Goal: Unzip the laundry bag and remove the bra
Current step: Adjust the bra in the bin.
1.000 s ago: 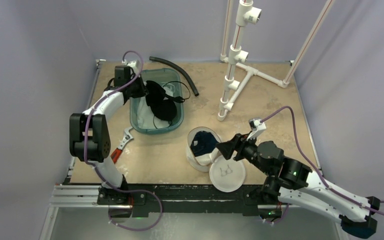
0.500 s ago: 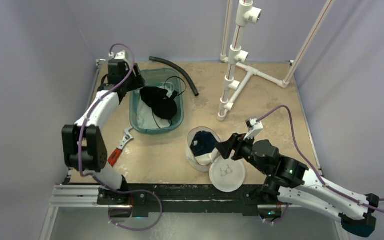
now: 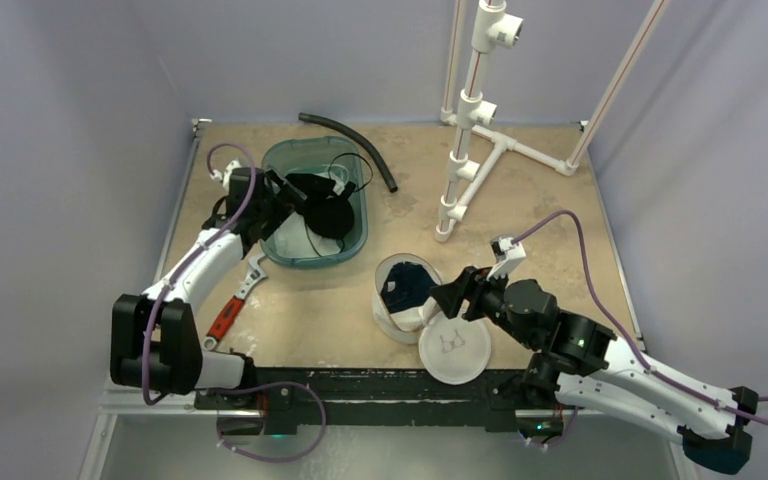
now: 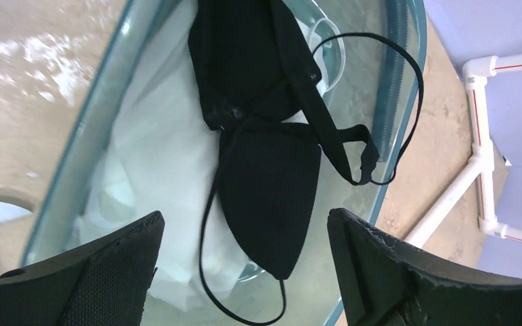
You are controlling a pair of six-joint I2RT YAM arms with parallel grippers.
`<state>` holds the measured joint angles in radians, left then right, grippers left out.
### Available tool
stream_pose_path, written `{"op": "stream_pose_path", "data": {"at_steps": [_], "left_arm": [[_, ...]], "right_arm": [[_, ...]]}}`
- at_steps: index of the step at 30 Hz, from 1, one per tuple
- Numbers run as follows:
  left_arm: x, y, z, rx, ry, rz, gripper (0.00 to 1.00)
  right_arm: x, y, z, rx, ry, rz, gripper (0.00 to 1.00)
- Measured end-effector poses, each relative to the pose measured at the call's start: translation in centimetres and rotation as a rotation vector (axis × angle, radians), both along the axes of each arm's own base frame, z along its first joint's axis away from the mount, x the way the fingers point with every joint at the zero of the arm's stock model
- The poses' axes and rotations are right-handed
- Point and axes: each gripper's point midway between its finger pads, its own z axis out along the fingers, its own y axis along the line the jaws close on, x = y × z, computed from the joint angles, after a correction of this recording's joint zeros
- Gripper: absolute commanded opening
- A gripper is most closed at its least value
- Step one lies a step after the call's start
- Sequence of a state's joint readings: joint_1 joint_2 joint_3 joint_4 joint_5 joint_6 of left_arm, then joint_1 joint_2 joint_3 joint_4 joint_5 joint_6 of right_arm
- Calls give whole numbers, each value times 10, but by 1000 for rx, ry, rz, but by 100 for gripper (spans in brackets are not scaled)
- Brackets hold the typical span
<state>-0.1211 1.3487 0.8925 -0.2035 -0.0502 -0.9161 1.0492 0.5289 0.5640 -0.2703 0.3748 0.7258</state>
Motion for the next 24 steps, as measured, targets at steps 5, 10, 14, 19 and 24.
{"op": "stream_pose_path", "data": {"at_steps": [5, 10, 14, 19, 24], "left_arm": [[4, -20, -14, -49, 27, 35, 80], [9, -19, -44, -55, 94, 110, 76], [10, -12, -67, -38, 148, 173, 74], [19, -10, -83, -23, 176, 197, 63], [30, -13, -92, -36, 165, 191, 51]], "right_arm": [[0, 0, 1, 4, -2, -1, 66], [0, -1, 3, 11, -7, -1, 66], [0, -1, 3, 11, -6, -1, 66], [-1, -1, 3, 15, -4, -1, 66], [-1, 0, 2, 14, 0, -2, 66]]}}
